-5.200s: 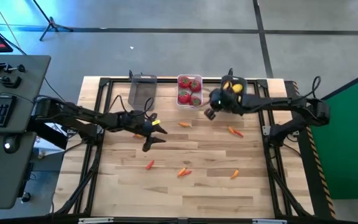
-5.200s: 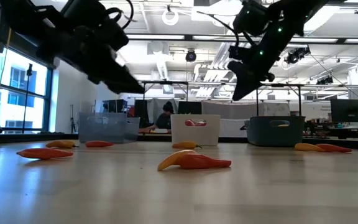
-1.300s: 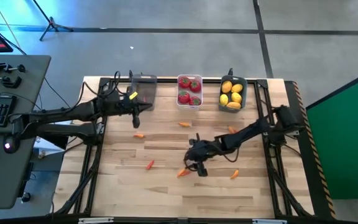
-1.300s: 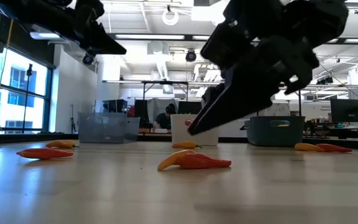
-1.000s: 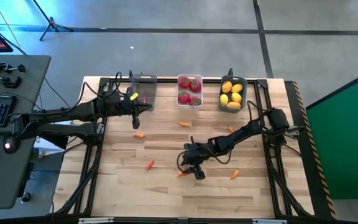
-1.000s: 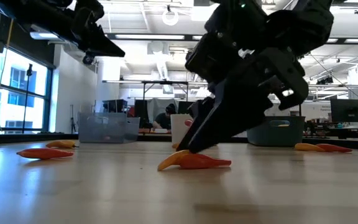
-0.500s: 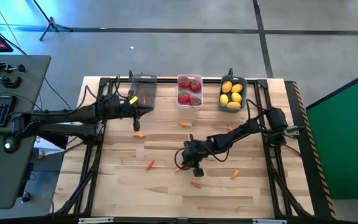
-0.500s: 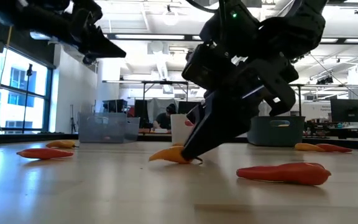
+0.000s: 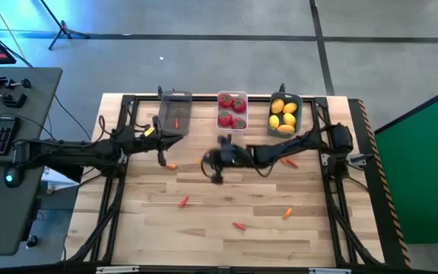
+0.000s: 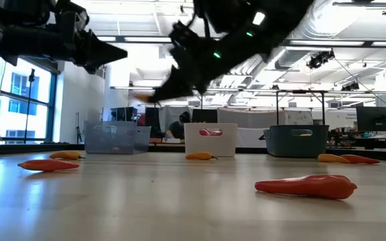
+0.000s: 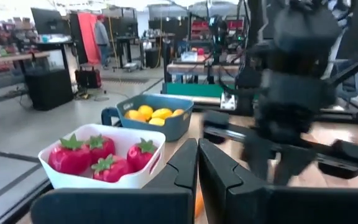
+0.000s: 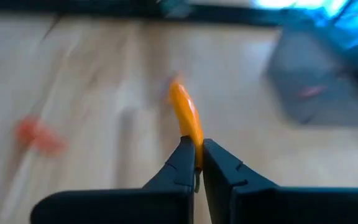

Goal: Sort produce into baskets
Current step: Put the orange chili pepper into the black bin

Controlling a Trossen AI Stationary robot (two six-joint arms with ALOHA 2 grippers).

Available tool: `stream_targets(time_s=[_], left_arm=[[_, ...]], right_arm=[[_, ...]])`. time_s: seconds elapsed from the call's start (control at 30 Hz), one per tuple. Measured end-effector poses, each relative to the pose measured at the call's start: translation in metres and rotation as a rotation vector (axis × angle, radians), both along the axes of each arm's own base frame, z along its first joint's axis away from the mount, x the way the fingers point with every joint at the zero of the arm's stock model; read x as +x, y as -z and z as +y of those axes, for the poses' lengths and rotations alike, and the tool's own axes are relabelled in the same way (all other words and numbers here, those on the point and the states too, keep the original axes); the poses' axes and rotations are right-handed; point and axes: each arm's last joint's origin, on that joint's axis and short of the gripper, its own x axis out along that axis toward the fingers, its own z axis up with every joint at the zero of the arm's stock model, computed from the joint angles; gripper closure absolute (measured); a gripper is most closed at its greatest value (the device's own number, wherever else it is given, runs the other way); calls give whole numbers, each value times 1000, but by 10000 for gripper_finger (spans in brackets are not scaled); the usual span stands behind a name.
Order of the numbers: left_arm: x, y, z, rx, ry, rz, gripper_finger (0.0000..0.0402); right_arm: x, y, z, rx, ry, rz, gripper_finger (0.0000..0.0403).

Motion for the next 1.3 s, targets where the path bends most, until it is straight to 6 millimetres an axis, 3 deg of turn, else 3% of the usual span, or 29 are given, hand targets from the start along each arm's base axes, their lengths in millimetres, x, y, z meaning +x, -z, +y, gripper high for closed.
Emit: stream_targets(time_s=[0.27, 0.4, 0.53, 0.77, 0.97, 1.1, 1.3], left_arm=[[-10, -12, -2, 47, -1, -84, 401], [-14, -17, -3, 57, -3, -119, 401], [-17, -20, -3, 60, -46, -144, 401], [-21, -24, -3, 64, -81, -175, 401], [-22, -25, -3, 71, -82, -179, 401], [-22, -24, -3, 73, -83, -175, 401], [-22, -24, -2, 94, -96, -166, 401]], right_arm=[[27, -52, -77, -20, 200, -174, 401], [46, -48, -111, 6, 220, -188, 402], [69, -33, -133, 33, 250, -181, 402], [106, -4, -162, 60, 307, -125, 402], [120, 9, -174, 104, 347, -40, 391], [123, 7, -175, 96, 353, -39, 355], [123, 7, -174, 89, 347, -27, 268]])
